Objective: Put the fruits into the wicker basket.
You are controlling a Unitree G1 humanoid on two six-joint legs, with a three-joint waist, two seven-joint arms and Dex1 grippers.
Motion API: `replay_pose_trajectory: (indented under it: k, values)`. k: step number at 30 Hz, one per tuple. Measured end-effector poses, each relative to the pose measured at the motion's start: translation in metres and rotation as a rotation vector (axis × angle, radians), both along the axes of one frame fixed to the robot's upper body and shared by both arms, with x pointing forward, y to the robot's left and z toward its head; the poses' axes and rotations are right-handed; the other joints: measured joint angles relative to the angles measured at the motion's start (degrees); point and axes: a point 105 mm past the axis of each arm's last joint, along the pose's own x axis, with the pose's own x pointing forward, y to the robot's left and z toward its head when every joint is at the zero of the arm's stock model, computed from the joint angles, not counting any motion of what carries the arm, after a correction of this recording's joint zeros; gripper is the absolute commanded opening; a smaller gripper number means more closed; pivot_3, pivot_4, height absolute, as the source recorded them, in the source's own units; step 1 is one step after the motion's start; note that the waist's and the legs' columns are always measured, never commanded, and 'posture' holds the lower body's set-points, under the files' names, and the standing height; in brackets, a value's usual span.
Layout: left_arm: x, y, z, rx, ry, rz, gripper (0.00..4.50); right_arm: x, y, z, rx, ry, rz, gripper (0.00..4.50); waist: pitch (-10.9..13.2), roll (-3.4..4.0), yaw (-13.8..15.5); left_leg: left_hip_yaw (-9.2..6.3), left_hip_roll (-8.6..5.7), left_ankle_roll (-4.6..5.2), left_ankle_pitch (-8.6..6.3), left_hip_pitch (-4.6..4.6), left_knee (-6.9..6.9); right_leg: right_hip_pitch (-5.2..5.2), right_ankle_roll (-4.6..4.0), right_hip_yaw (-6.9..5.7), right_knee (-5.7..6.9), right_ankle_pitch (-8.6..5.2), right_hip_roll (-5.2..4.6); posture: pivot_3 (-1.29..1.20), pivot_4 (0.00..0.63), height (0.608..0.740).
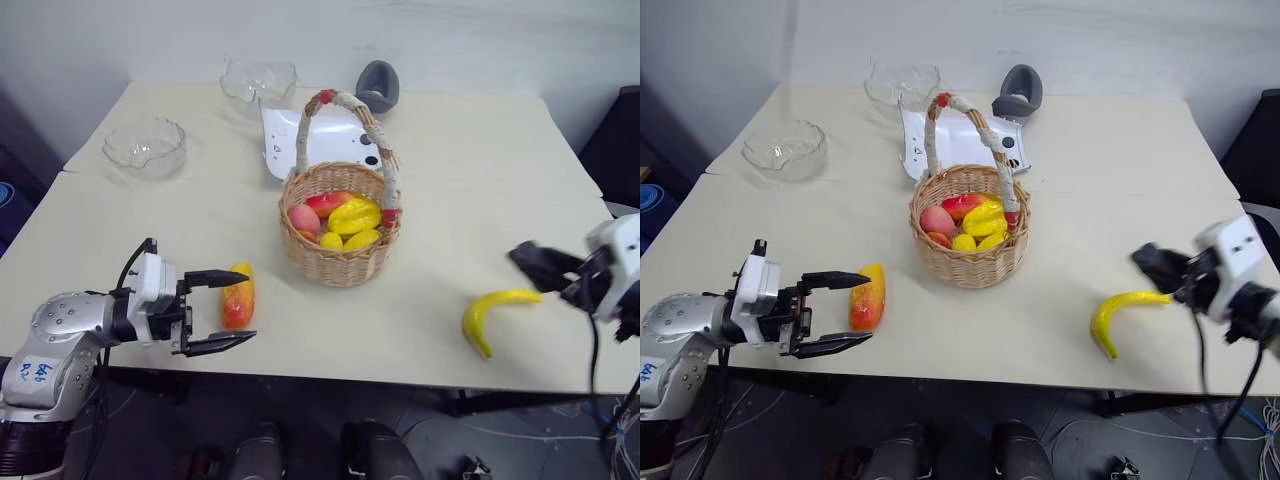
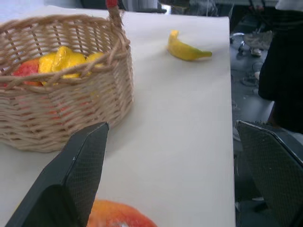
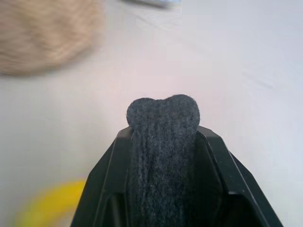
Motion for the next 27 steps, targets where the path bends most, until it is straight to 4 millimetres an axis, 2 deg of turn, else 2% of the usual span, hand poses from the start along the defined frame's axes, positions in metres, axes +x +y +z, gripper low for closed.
replay_pose_trajectory:
  k: [1,4,6,8,10,11,14,17,19,22,24,27]
  values:
    - [0.001,-0.001,0.002,-0.009,0.001,0.003,4.5,0.005,-0.012,-0.006,-0.006,0.014,-0.033,1.17,0.01,0.01,-0.18,0.05,0.02,-0.03,0.02,0.01,-0.01,-0.02,0.0,0.05,0.01,0.0,0.05,0.0,0.15,0.74]
    - [0.004,-0.005,0.005,-0.021,-0.001,0.015,4.5,0.019,-0.031,-0.027,-0.015,0.085,-0.074,1.17,0.06,0.1,-1.09,0.12,0.07,-0.16,0.14,0.02,-0.01,-0.05,0.0,0.09,0.05,0.0,0.1,0.0,0.15,0.74]
    - [0.005,-0.006,0.007,-0.021,-0.006,0.019,4.5,0.025,-0.043,-0.034,-0.018,0.104,-0.113,1.89,0.08,0.14,-1.42,0.22,0.07,-0.2,0.16,0.06,0.0,-0.08,0.01,0.19,0.08,0.01,0.11,0.0,0.15,0.74]
    - [0.005,-0.007,0.008,-0.021,-0.008,0.023,4.5,0.026,-0.049,-0.037,-0.006,0.112,-0.132,2.54,0.08,0.15,-1.44,0.24,0.1,-0.28,0.2,0.08,0.0,-0.08,0.01,0.23,0.08,0.01,0.14,0.0,0.15,0.74]
    - [0.006,-0.006,0.008,-0.023,-0.007,0.035,4.5,0.027,-0.055,-0.044,-0.009,0.131,-0.146,3.0,0.08,0.15,-1.36,0.27,0.14,-0.31,0.22,0.08,0.03,-0.07,0.02,0.27,0.08,0.01,0.17,0.0,0.15,0.74]
    - [0.008,-0.004,0.01,-0.025,-0.013,0.051,4.5,0.026,-0.057,-0.045,-0.025,0.121,-0.155,3.4,0.09,0.15,-1.34,0.29,0.14,-0.32,0.22,0.07,0.04,-0.09,0.02,0.3,0.07,0.01,0.16,0.0,0.15,0.74]
    - [0.01,0.007,0.016,-0.019,-0.041,0.11,4.5,0.024,-0.06,-0.039,-0.065,0.057,-0.146,4.33,0.09,0.15,-1.31,0.33,0.13,-0.37,0.25,0.08,0.04,-0.09,0.05,0.37,0.07,0.02,0.16,0.0,0.15,0.74]
    - [0.01,0.032,0.012,0.005,-0.021,0.207,4.5,0.018,-0.056,-0.02,-0.057,-0.045,-0.103,4.42,0.08,0.17,-1.44,0.44,0.2,-0.42,0.21,0.16,0.0,-0.09,0.05,0.47,0.05,0.02,0.21,0.0,0.15,0.74]
    - [0.012,0.048,0.008,0.002,-0.003,0.269,4.5,0.014,-0.039,-0.008,-0.044,-0.1,-0.009,4.42,0.08,0.18,-1.49,0.47,0.27,-0.3,0.11,0.17,-0.01,-0.1,0.05,0.52,0.05,0.02,0.26,0.0,0.15,0.74]
    - [0.012,0.09,-0.004,-0.004,0.048,0.434,4.5,-0.003,0.042,-0.001,0.045,-0.244,0.343,4.42,0.05,0.09,-1.7,0.45,0.78,-0.55,-0.16,0.22,0.03,-0.06,0.02,0.6,0.0,0.03,0.81,0.0,0.15,0.74]
    - [0.004,0.126,-0.019,0.018,0.109,0.576,4.5,-0.026,0.104,-0.009,0.1,-0.264,0.59,4.42,0.06,0.11,-1.65,0.46,0.86,-0.62,-0.22,0.24,-0.07,-0.15,-0.11,0.65,0.05,-0.04,0.86,0.0,0.15,0.74]
    - [-0.005,0.163,-0.03,0.015,0.148,0.735,4.5,-0.05,0.15,-0.014,0.109,-0.286,0.803,4.42,0.07,0.11,-1.38,0.46,0.85,-0.56,-0.26,0.21,-0.03,-0.17,-0.11,0.65,0.03,-0.04,0.82,0.0,0.15,0.74]
